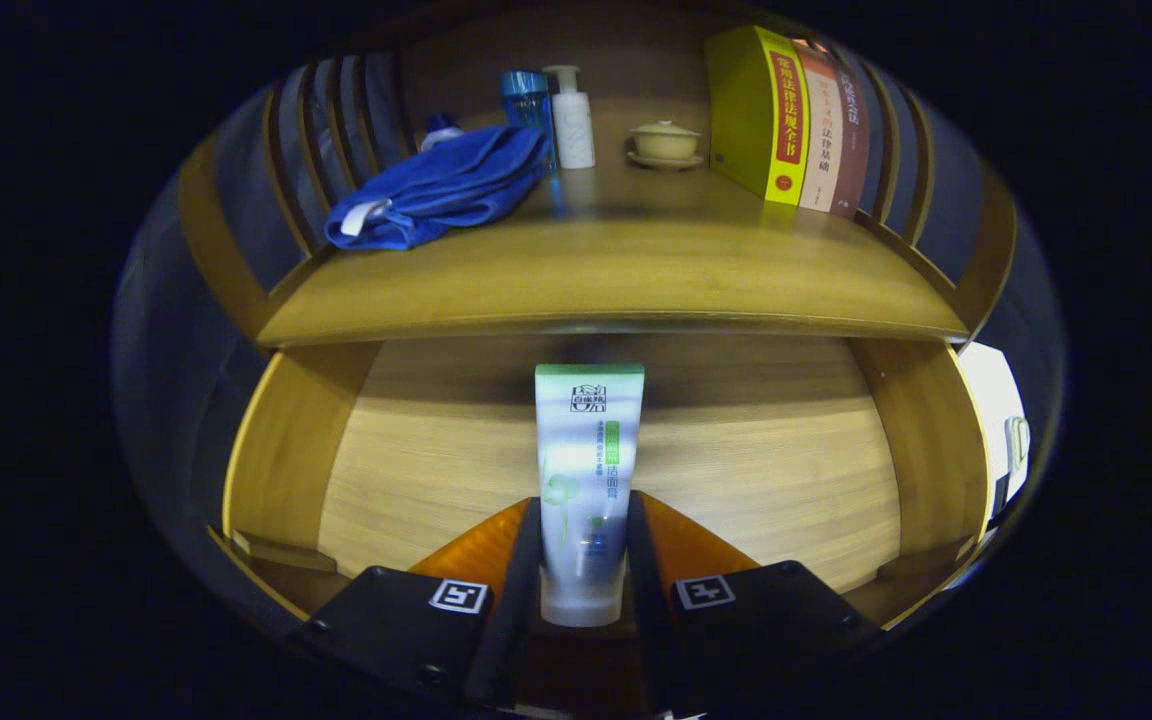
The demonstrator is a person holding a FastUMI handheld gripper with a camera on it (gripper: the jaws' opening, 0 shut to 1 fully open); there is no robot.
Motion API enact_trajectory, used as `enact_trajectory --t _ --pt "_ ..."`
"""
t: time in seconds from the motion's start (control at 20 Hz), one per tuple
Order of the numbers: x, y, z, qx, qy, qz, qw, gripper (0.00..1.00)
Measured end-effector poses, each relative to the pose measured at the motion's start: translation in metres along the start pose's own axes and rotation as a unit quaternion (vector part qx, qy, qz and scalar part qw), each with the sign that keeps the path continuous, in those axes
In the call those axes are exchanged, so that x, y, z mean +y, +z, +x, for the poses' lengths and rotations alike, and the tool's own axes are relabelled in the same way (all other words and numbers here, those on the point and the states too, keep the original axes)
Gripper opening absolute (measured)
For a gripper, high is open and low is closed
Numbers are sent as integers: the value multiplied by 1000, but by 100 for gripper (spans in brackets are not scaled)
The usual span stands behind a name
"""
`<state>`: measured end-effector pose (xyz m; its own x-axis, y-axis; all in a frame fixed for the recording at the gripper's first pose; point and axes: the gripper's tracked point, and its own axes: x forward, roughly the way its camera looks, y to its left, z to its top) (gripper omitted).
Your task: Pull open the drawer, take out the items inside it, and place them on the countertop above the cabinet.
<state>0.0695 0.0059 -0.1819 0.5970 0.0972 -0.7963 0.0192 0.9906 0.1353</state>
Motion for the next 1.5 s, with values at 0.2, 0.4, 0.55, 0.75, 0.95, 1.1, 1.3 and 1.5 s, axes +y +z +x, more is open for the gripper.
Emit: enact_trajectory --t 0.2,0.4,0.55,0.75,0.95,1.1,1.3,1.5 --pt "1 3 -19 -29 14 9 999 54" --pt "10 14 -44 -58 34 16 998 54" --pt "11 40 -61 -95 32 2 995 54" --pt "18 80 -71 -138 32 -4 990 54" --pt "17 122 -61 -173 20 0 985 54" --pt "12 149 -42 -190 10 -1 982 54" --pt "-4 166 -9 -173 -4 0 985 54" --pt "-11 171 15 -155 -12 6 988 54"
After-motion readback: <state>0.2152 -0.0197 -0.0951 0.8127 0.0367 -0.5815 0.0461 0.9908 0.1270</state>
